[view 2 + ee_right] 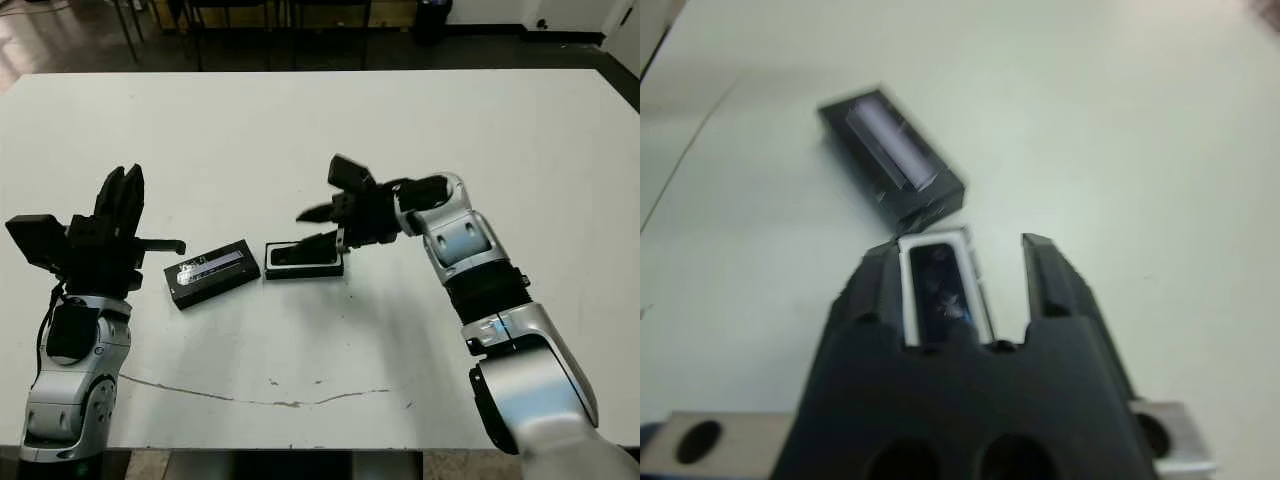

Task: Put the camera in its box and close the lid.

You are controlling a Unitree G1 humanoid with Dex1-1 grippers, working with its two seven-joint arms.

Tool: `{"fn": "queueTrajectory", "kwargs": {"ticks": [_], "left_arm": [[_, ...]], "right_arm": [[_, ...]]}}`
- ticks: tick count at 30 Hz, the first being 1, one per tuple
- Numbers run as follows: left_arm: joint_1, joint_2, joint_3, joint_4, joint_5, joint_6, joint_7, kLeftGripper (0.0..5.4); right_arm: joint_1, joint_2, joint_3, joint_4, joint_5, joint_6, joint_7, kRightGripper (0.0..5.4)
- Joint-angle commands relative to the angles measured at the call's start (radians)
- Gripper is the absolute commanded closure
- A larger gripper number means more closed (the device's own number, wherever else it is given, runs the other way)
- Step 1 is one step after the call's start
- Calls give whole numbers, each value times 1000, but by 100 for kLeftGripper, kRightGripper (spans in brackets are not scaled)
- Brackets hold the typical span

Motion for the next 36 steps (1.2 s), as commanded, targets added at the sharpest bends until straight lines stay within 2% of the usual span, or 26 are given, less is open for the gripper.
{"fn": "queueTrajectory", "kwargs": {"ticks": [1, 5, 12, 18, 20, 23, 28, 31, 36], "left_arm": [[9, 8, 5, 17, 4, 9, -6, 540], [6, 6, 1, 16, 6, 13, -6, 540], [5, 7, 4, 15, -1, 14, -12, 540], [4, 7, 3, 15, 6, 13, -8, 540], [7, 11, 6, 12, 8, 15, -8, 540], [11, 19, 19, 14, -4, 12, -17, 540], [12, 51, 61, 12, -48, 18, -59, 540], [11, 116, 83, 4, -45, 47, -103, 540], [-4, 302, 117, -46, -41, 178, -223, 540]], "right_arm": [[17, -20, -28, -22, 13, -16, -30, 249], [34, -33, -47, -47, 1, -53, -84, 159], [77, -26, -105, -117, 52, -3, -171, 2], [211, 19, -141, -304, 28, 37, -424, 2], [257, 32, -144, -356, 17, 39, -497, 23], [320, 48, -161, -423, 20, 48, -584, 80], [391, 24, -204, -469, 50, 22, -608, 199], [428, 6, -240, -489, 68, 16, -609, 266], [458, -63, -291, -448, 78, -33, -579, 379]]}}
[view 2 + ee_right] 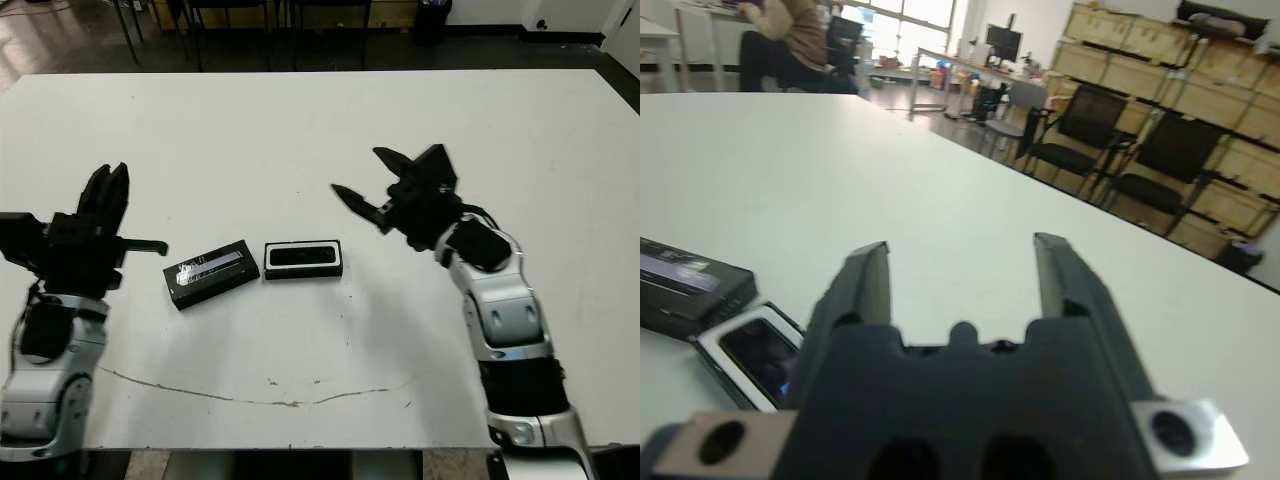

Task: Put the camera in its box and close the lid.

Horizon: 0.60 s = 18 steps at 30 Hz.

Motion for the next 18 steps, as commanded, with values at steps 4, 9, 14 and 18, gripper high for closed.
{"fn": "queueTrajectory", "kwargs": {"ticks": [4, 9, 14, 18], "left_arm": [[-44, 193, 39, 10, -33, 119, -157, 479], [-98, 302, 15, 97, -56, 111, -317, 357], [-171, 371, -53, 218, -84, 107, -502, 238], [-268, 413, -120, 358, -104, 93, -676, 141]], "right_arm": [[20, -63, -52, 85, 39, -47, 45, 469], [13, -78, -68, 134, 60, -69, 66, 540], [1, -80, -69, 187, 58, -119, 75, 540], [-4, -84, -59, 194, 48, -118, 74, 540]]}}
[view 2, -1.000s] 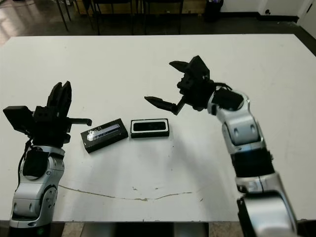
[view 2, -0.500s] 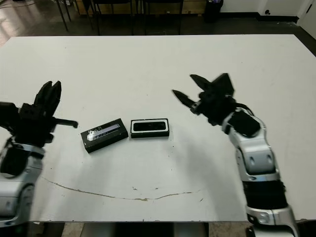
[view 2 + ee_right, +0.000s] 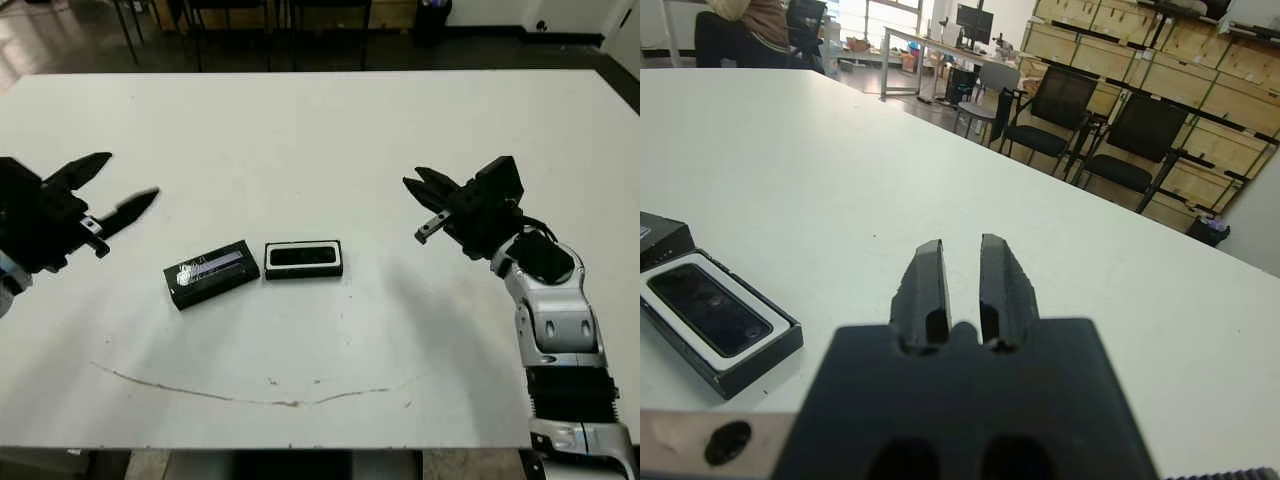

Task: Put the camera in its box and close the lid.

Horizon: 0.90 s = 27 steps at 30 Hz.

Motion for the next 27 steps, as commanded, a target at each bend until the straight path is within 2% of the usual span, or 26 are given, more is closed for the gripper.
{"fn": "queueTrajectory", "kwargs": {"ticks": [1, 6, 14, 27], "left_arm": [[-77, 47, -60, 119, -1, -12, -134, 117], [-191, 55, -133, 301, 10, -93, -321, 2], [-244, 34, -187, 468, 40, -209, -432, 2], [-230, 32, -212, 557, 65, -257, -487, 2]], "right_arm": [[-3, -16, 10, 11, -7, 6, 4, 540], [-4, -24, 10, 20, 0, 22, 9, 540], [-1, -31, 17, 16, -2, 44, 1, 540], [-14, -32, 37, 52, -19, 45, -1, 540]]}}
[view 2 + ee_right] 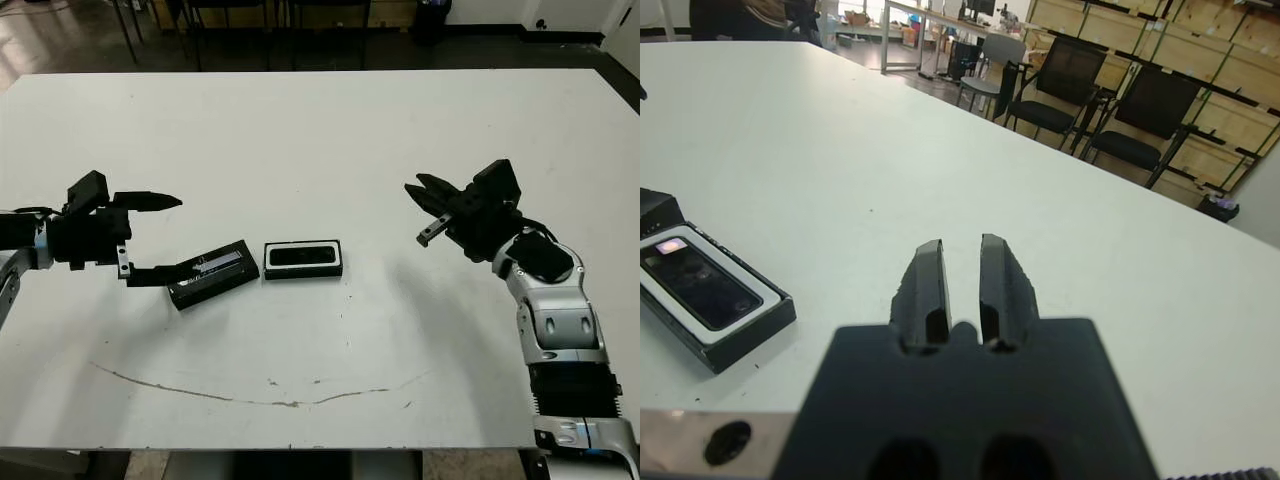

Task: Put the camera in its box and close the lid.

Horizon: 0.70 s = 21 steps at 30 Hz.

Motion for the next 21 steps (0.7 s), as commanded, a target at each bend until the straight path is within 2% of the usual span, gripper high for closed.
{"fn": "queueTrajectory", "kwargs": {"ticks": [1, 5, 10, 13, 21], "left_arm": [[21, -4, -8, 14, 11, -13, -21, 2], [42, 4, -10, -26, 10, 8, -24, 2], [88, 27, -41, -113, 101, -23, 41, 2], [112, 32, -49, -146, 123, -14, 57, 2], [154, 41, -48, -173, 124, -8, 61, 2]], "right_arm": [[-3, -11, 9, 14, -10, 23, -1, 540], [-4, -8, 9, 21, -4, 17, 7, 540], [-5, -1, 11, 48, 0, -16, 24, 540], [-4, 1, 11, 58, 2, -28, 31, 540], [5, 1, 11, 57, -4, -25, 22, 540]]}}
